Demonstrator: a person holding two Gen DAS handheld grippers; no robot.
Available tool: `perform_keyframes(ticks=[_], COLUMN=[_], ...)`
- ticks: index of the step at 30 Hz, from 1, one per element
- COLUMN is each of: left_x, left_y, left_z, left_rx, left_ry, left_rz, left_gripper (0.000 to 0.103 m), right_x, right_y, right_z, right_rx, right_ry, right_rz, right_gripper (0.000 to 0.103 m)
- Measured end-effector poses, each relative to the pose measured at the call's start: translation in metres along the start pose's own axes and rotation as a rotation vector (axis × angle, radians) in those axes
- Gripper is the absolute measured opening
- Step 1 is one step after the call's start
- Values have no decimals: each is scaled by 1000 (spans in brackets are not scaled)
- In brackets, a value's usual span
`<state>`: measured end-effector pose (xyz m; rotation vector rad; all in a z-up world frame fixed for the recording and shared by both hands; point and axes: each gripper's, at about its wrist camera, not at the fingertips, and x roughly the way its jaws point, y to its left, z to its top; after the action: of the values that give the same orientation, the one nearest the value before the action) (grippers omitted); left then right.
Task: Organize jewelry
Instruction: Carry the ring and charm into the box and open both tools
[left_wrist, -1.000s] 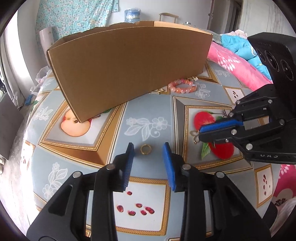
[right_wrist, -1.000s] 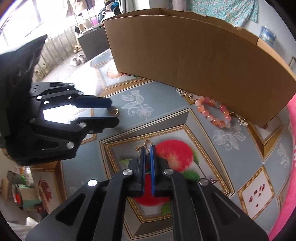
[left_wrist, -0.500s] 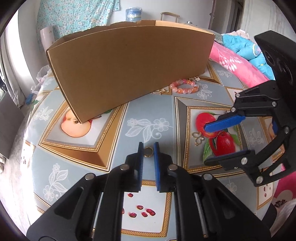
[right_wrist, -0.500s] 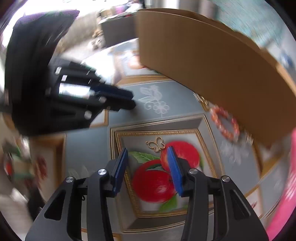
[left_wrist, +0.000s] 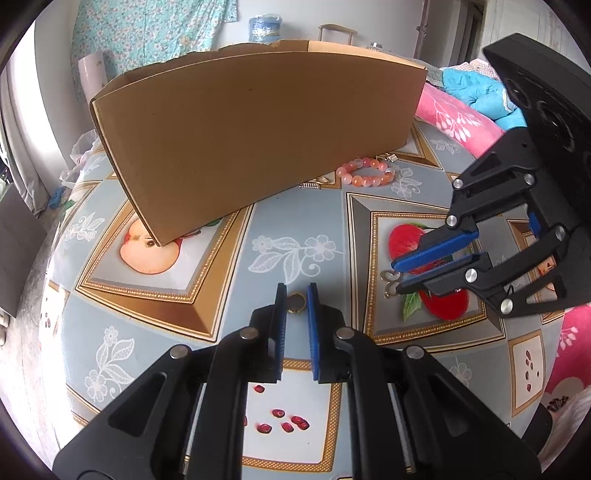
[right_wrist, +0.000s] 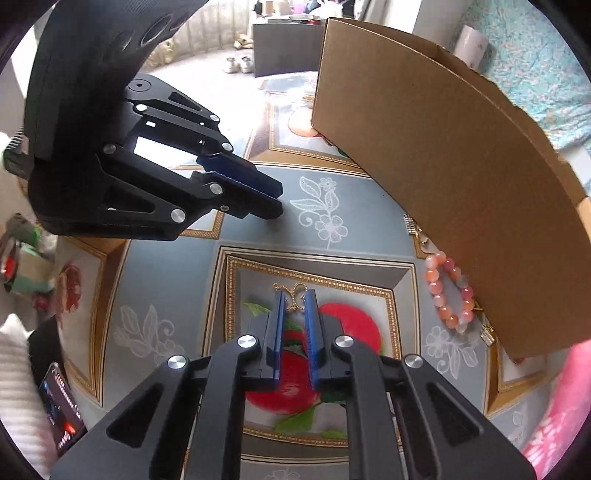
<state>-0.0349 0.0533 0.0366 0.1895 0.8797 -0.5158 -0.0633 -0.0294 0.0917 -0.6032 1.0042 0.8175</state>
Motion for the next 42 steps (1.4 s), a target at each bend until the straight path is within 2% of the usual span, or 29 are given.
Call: perform_keyframes(ticks=[4,8,11,14,17,21,24,27,28,29,31,34,38,40,42], left_x=[-3,-12,-24,-42,-63,-85,-83,-57,-47,-33,-10,23,67,86,95], left_y=[2,-1,-6,-9,-7,7,20,44,52,61,74,78,81,80,83], left_z=[-1,-2,2,11,29,73,111,154,164,178,198,220,231,231,230], left_rx=[-18,-6,14,24,24,35,29,-16,-43,-75,-116,-120,-147,-136,-164], left_ry=[-5,-16,-34,-68,-109,-165,-148,-57,-28,15,81,175,327,375,405], left_rz=[6,7,13,15,12,32,28,6,8,2,5,23,44,90,82], left_gripper=[10,10,10,10,10,10,10,10,10,10,10,10,10,10,10], right_x=[-4,-15,-34,-64,-94,-123,-140,-129,-114,-107,-84,-56,-25,-11,4], right_y=[7,3,-5,-16,-29,-58,-78,-111,-128,-138,-161,-184,-204,-216,-231], right_z=[-4,-13,-19,-20,-14,8,29,60,74,80,95,109,124,128,123], right_rx=[52,114,173,234,254,271,275,311,330,353,397,451,542,578,634], right_ry=[-39,-77,-127,-214,-299,-380,-438,-389,-327,-302,-217,-116,-19,32,71], right_rz=[-51,-50,-60,-54,-87,-119,-141,-82,-50,-64,-10,65,101,98,120], right_gripper=[10,10,10,11,11,11,11,11,11,11,11,11,11,11,11])
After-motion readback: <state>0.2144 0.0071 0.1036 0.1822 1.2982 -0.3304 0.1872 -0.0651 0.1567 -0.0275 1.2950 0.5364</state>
